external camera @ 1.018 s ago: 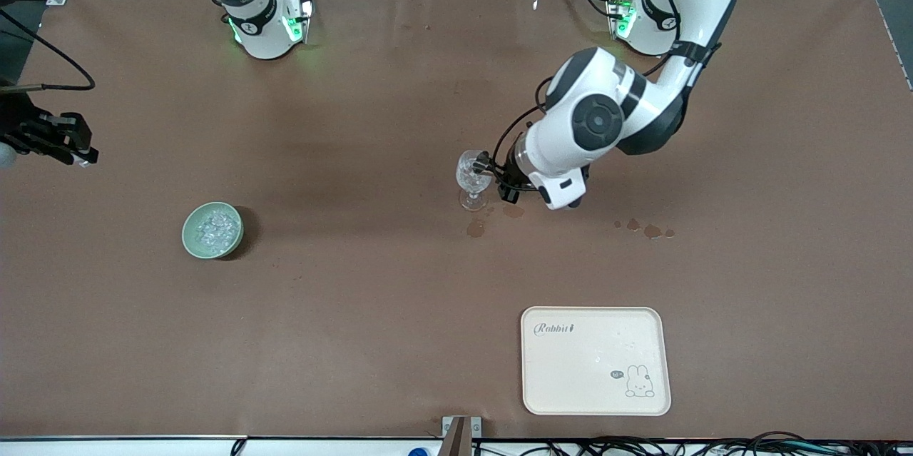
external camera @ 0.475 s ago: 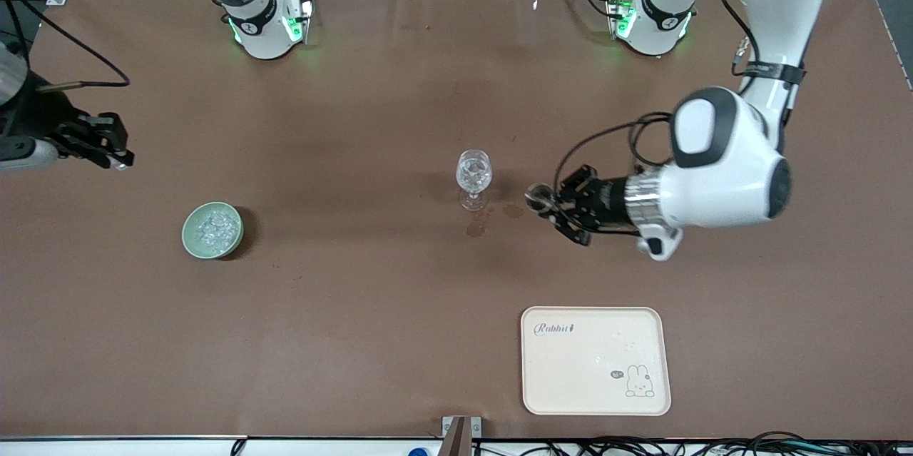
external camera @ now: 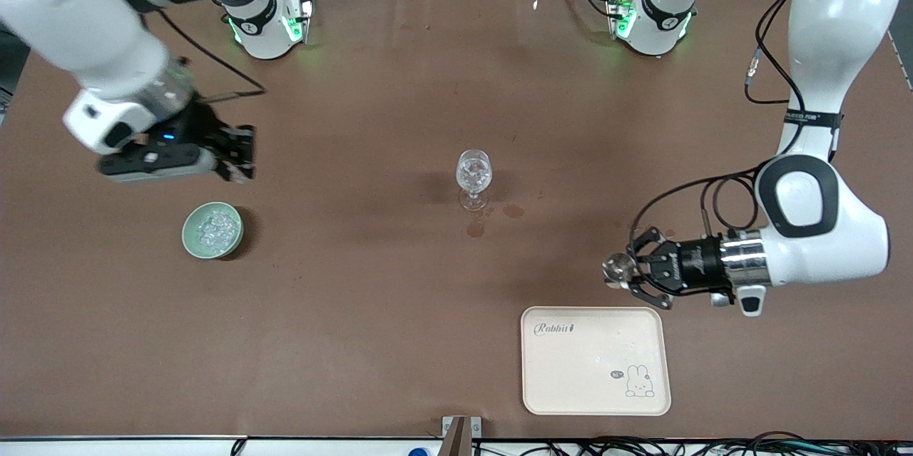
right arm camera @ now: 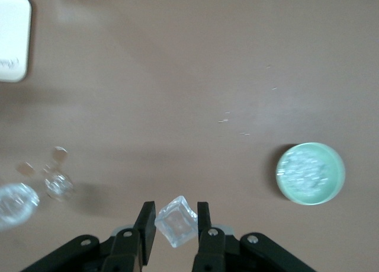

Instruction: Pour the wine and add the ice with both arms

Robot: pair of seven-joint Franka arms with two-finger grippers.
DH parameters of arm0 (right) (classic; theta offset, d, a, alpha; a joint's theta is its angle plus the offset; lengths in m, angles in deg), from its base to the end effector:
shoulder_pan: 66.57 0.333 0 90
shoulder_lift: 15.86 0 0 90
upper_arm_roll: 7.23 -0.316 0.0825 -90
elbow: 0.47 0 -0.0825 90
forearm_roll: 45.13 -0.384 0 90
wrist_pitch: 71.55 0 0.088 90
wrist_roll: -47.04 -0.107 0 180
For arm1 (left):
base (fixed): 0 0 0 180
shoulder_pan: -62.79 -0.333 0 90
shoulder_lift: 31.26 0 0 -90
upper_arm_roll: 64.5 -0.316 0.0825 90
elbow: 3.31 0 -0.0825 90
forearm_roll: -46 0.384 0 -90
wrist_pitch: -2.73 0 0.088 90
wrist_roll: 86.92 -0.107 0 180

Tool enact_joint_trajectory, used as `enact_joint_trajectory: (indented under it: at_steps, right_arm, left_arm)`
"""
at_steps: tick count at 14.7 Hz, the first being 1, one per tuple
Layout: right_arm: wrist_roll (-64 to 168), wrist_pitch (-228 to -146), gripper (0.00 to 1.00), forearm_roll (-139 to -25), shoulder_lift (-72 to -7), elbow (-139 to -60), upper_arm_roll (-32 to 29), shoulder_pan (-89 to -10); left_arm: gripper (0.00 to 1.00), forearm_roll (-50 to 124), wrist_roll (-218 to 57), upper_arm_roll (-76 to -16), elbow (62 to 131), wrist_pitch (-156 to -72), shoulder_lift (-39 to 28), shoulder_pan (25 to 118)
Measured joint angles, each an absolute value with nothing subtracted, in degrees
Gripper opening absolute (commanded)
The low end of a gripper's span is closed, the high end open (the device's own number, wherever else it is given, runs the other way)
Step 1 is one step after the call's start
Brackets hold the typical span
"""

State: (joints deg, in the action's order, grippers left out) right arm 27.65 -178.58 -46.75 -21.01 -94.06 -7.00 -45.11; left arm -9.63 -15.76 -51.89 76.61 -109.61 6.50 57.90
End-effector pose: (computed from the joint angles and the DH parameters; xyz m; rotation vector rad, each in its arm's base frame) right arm 0.5632 0.2212 0.5703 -3.0595 -0.0395 -0.1935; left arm 0.7203 -0.1168 0.3532 1.5835 1.6219 -0.8718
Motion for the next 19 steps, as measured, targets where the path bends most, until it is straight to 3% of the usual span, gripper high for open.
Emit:
enact_joint_trajectory:
  at_steps: [5,11,15,19]
  right_arm:
    - [16.1,-180.3,0.01,-42.5,-27.5,-92.0,-7.1,-31.0]
    - [10.8,-181.3,0.02,-42.5,-42.0,-80.4,-7.1,-21.5]
    - [9.3,-183.4,0.02,-42.5,-48.4,-76.4,-7.0,-18.0]
    - [9.3,-185.6,0.04,-42.6,-50.7,-75.7,-7.0,-17.4]
  left_arm:
    - [0.01,-23.3,-28.5,-52.1,75.2,-112.8,14.0,53.2]
    - [0.01,-27.7,-32.4,-52.1,69.0,-119.2,23.9,52.7]
    - [0.01,-32.3,-36.2,-52.1,66.8,-121.2,28.5,52.9]
    - [0.01,-33.5,-38.2,-52.0,66.2,-123.1,31.4,53.6]
